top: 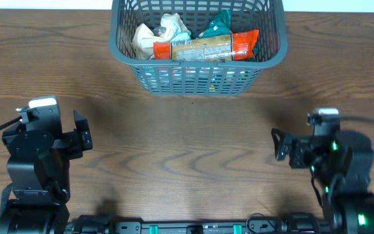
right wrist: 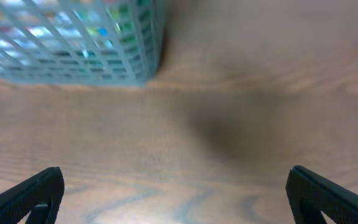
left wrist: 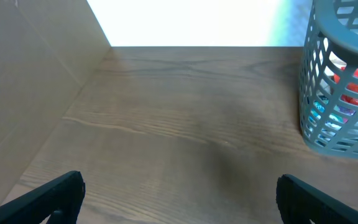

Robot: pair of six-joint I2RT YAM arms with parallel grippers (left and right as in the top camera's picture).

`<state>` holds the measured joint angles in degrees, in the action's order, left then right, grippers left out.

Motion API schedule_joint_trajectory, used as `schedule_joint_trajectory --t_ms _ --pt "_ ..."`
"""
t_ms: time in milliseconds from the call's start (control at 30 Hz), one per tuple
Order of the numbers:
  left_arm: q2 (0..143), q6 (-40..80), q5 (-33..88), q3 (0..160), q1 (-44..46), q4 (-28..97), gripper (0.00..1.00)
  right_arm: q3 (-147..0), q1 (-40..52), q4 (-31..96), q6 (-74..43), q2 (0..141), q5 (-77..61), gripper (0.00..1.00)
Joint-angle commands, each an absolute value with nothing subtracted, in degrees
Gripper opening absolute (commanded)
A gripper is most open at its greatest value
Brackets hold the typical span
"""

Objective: Pack container

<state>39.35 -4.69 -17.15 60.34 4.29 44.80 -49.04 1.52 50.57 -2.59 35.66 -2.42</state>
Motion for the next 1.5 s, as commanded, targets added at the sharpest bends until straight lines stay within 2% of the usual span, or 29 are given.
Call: schedule_joint_trajectory --t_ms 0,233,600,733,900,1200,1467 --pt "39.22 -4.21 -18.11 60.20 4.43 44.69 0.99 -47.77 3.07 50.11 -2.04 30.20 2.55 0.99" --pt "39.22 -4.21 -18.09 60.20 4.43 44.69 0.99 -35.20 3.11 39.94 -2.96 20.38 2.68 0.99" --pt "39.22 -4.21 -18.09 60.20 4.43 44.71 0.99 -8.64 4.03 7.18 -7.27 9.45 2.35 0.99" --pt "39.22 -4.21 -18.09 60.20 4.43 44.71 0.99 -3.73 4.62 0.30 -7.18 6.61 2.37 0.99" --pt "39.22 -4.21 -18.09 60.20 4.43 44.71 0.99 -0.27 4.97 0.64 -5.30 2.33 2.35 0.99" --pt "39.22 -4.21 -18.09 60.20 4.43 44.71 0.99 -0.30 4.91 4.32 8.82 0.36 1.13 0.99" --pt "39.22 -4.21 -18.09 60.20 4.43 44.71 0.98 -0.30 4.82 4.14 9.32 0.38 1.26 0.99"
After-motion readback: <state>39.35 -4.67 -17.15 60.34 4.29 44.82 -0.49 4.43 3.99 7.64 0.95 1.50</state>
